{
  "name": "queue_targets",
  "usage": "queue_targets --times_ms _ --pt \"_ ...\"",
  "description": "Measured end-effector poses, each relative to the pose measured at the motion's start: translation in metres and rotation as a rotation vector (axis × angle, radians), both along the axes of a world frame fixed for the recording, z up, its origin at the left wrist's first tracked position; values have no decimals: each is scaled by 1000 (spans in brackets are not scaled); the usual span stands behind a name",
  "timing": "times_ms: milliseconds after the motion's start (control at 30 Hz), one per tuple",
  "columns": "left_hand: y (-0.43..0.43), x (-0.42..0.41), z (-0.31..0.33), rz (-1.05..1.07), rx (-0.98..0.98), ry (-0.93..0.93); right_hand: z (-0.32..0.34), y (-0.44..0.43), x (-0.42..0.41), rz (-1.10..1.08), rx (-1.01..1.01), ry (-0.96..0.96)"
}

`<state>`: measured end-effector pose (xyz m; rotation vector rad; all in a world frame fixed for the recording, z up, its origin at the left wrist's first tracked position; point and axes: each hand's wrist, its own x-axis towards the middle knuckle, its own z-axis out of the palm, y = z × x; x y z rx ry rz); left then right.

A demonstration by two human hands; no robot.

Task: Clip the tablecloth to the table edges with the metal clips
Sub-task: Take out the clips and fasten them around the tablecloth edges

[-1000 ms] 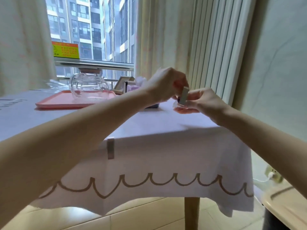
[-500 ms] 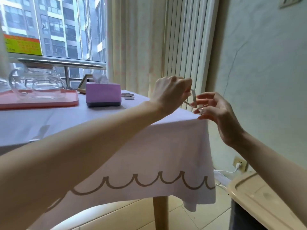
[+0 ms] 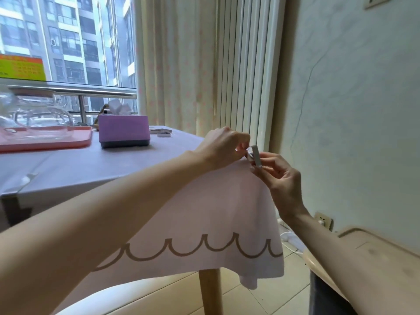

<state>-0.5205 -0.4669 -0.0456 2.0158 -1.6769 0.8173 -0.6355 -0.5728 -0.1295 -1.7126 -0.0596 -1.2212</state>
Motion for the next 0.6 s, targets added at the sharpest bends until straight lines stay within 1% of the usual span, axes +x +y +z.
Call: queue_targets --times_ms 233,300,433,533,600 --pt "13 -4 5 -21 80 -75 -12 5 6 63 -9 -67" --pt "21 -5 8 -6 113 -121 -13 8 7 95 -35 -79" --pt "38 -2 9 51 109 -242 -15 18 10 131 -96 -78" --pt "46 -1 0 51 48 -210 -17 22 13 87 -177 -83" --pt "47 1 -6 13 -1 -180 -20 23 13 88 -177 -93"
